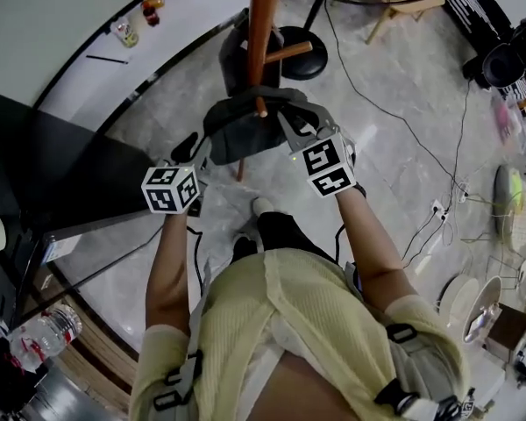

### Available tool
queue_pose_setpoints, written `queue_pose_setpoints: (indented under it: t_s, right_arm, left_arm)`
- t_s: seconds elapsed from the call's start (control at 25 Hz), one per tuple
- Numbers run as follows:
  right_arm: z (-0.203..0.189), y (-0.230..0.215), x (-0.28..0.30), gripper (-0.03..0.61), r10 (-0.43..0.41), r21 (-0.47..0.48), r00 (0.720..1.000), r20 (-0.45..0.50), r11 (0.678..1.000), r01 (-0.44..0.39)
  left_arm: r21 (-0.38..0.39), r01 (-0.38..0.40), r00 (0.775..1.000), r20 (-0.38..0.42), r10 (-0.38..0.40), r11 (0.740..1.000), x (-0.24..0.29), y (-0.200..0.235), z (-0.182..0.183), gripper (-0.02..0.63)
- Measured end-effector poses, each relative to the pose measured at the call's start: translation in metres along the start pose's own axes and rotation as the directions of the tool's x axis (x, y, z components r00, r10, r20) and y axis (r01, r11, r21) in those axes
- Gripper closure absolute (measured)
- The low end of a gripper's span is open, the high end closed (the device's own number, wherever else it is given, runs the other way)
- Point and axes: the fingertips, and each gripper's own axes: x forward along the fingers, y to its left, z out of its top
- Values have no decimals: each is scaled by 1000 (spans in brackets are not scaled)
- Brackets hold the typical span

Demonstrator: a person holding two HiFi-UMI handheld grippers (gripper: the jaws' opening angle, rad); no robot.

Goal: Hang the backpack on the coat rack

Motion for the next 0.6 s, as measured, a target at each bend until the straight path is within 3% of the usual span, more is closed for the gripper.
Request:
queue_pose_setpoints:
  t_s: [0.16,0.32,0.48,0.6]
  right_arm:
    - [-3,6,-10,531,-22,74,1000,11,997,21]
    - [-2,11,-24,534,-43,146,999,21,988,39]
    - [-2,18,-39,538,-59,201,998,15,978,55]
    - [0,22,-50,553,-73,248,997,38,967,61]
  left_arm:
    - [-86,58,996,71,-52,995,-14,-10,22,533]
    - [-123,123,988,110,-109,985,-26,-26,39,556]
    - [-113,155,982,123,-141,981,-41,-40,49,612]
    - [-70,148,984,113,-140,986,-52,-47,57,615]
